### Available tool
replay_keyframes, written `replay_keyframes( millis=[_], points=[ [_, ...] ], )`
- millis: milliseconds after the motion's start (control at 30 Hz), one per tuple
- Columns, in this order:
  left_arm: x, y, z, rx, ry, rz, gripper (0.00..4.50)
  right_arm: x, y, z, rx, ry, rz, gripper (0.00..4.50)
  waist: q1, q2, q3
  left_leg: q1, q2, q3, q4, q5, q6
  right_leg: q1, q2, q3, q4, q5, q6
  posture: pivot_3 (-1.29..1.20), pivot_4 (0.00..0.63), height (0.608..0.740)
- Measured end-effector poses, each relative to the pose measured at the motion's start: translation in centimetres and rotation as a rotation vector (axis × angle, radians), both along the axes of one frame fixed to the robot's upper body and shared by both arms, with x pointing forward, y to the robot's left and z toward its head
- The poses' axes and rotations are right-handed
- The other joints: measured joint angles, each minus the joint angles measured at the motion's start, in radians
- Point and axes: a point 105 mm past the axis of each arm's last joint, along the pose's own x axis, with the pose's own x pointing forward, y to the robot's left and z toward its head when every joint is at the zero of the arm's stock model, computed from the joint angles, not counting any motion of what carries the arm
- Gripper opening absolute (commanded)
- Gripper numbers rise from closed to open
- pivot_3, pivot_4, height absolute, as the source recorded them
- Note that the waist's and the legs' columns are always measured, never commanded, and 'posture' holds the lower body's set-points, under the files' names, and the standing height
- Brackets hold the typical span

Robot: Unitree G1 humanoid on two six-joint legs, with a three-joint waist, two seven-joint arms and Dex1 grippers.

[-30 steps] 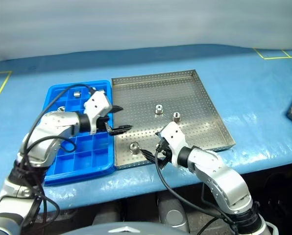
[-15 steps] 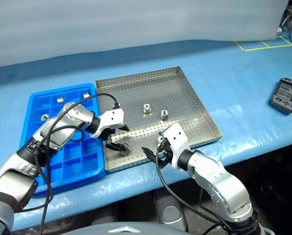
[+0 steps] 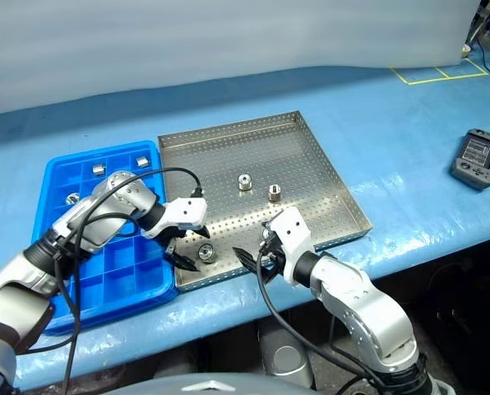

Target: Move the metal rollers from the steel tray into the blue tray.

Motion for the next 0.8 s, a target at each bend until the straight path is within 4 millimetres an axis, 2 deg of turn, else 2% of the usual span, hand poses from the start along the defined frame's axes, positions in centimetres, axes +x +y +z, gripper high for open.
replay_keyframes(
  millis=[100, 300, 333, 567, 667, 800],
  points=[
    [0.1, -0.2, -0.1, 0.002, -0.013, -0.003, 3.82, 0.0, 0.0, 0.0, 0.000, 0.001, -0.001, 4.50, 0.000, 0.000, 0.000, 0.000, 0.000, 0.000, 0.000, 0.000, 0.000, 0.000, 0.000, 0.000, 0.000, 0.000, 0.000, -0.28, 0.150, 0.740],
    [0.4, -0.9, 0.0, -0.011, -0.042, -0.010, 1.84, 0.0, 0.0, -0.1, -0.001, 0.002, -0.002, 4.50, -0.001, 0.000, 0.000, 0.000, 0.000, 0.000, 0.000, 0.000, 0.000, 0.000, 0.000, 0.000, 0.000, 0.000, 0.000, -0.28, 0.150, 0.740],
    [0.5, -1.0, 0.1, -0.013, -0.048, -0.013, 1.70, 0.0, 0.0, 0.0, -0.001, 0.001, -0.002, 4.50, 0.000, 0.000, 0.000, 0.000, 0.000, 0.000, 0.000, 0.000, 0.000, 0.000, 0.000, 0.000, 0.000, 0.000, 0.000, -0.28, 0.150, 0.740],
    [0.5, -1.0, 0.1, -0.038, -0.051, 0.006, 1.70, 0.1, 0.0, 0.0, -0.001, 0.000, -0.001, 4.50, 0.000, 0.000, 0.000, 0.001, 0.000, 0.000, 0.000, 0.000, 0.000, 0.001, 0.000, 0.000, 0.001, 0.000, 0.000, -0.24, 0.150, 0.740],
    [1.2, -1.0, 0.3, -0.108, -0.077, 0.107, 1.70, 0.4, 0.1, 0.3, -0.001, -0.011, 0.009, 4.50, 0.005, 0.000, 0.000, 0.001, 0.000, 0.000, 0.000, 0.000, 0.000, 0.001, 0.000, 0.000, 0.001, 0.000, 0.000, -0.22, 0.150, 0.740],
    [2.9, -0.7, 2.3, -0.271, -0.210, 0.329, 1.70, 0.4, 0.6, 0.3, -0.002, -0.012, 0.042, 4.50, 0.016, 0.000, 0.000, 0.000, 0.000, -0.001, 0.000, 0.000, 0.000, 0.000, 0.000, 0.000, 0.001, 0.000, 0.000, -0.16, 0.150, 0.740]
  ],
)
